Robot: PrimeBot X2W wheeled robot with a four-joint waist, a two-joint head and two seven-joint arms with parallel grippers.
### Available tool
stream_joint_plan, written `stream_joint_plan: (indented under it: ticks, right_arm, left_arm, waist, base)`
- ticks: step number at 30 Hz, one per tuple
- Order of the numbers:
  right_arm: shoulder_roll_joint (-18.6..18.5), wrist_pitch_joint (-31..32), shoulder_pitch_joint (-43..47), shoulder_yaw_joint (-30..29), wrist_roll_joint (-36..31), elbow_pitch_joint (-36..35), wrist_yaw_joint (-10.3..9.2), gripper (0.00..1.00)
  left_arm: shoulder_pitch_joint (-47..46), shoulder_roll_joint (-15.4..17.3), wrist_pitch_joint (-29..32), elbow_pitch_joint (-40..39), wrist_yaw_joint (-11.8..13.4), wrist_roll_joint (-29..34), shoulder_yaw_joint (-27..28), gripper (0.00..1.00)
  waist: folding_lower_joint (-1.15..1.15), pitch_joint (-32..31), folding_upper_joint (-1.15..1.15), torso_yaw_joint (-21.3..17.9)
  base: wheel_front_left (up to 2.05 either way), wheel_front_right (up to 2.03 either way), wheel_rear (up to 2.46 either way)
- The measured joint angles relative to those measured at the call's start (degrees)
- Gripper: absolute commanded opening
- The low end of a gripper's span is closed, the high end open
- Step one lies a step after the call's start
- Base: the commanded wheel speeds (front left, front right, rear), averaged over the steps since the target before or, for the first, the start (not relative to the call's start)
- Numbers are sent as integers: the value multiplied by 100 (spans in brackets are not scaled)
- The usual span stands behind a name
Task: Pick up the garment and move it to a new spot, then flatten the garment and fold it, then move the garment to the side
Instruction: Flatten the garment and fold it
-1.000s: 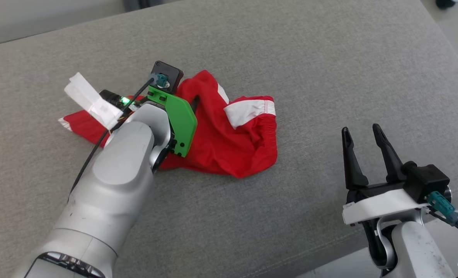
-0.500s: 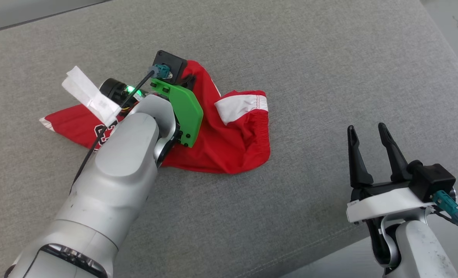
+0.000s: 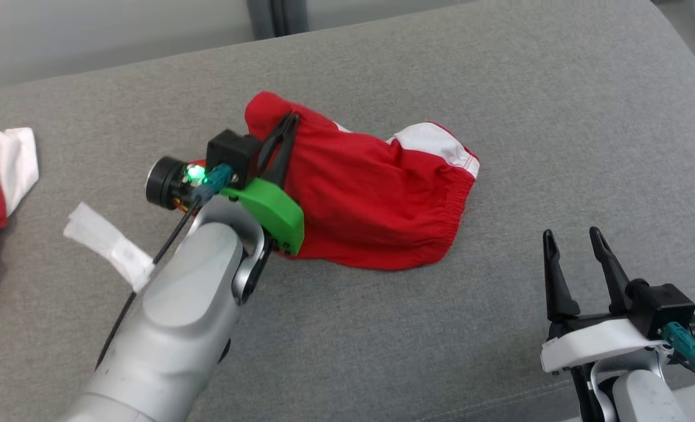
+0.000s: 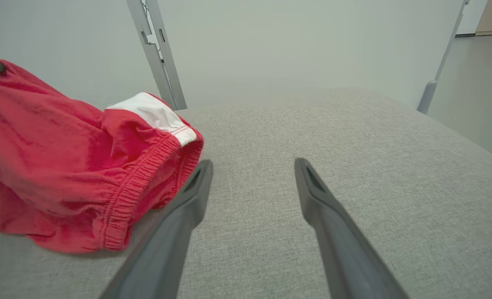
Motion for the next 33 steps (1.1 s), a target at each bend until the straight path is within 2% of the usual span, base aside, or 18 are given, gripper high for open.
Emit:
stream_joint_plan:
  ticks: [8, 16, 24, 31, 32, 33]
  right_arm:
    - [1, -1, 220, 14, -41, 15, 0, 100]
    - [0, -1, 283, 32, -79, 47, 0, 100]
    - [1, 0, 291, 59, -93, 48, 0, 100]
    - [-1, 0, 286, 123, -71, 37, 0, 100]
    - [-1, 0, 287, 153, -58, 31, 0, 100]
    - [-2, 0, 285, 199, -12, 20, 0, 100]
  left_arm:
    - [1805, 423, -78, -1438, 710, -68, 400, 0]
    - [3257, 537, -83, -1953, 1063, -227, 455, 0]
    - [3674, 501, 141, -1596, 1051, -449, 323, 0]
    - [3676, 319, 198, -1195, 898, -501, 168, 2]
    - [3675, 288, 194, -1161, 880, -502, 155, 33]
    - [3674, 261, 178, -1128, 862, -504, 140, 73]
  waist:
    - [0, -408, 0, 426]
    - [0, -669, 0, 671]
    - [0, -675, 0, 681]
    - [0, -674, 0, 614]
    - [0, -677, 0, 611]
    - [0, -682, 0, 611]
  base:
    - [0, 0, 0]
    - [0, 0, 0]
    - [0, 0, 0]
    - [0, 0, 0]
    - [0, 0, 0]
    - [0, 0, 0]
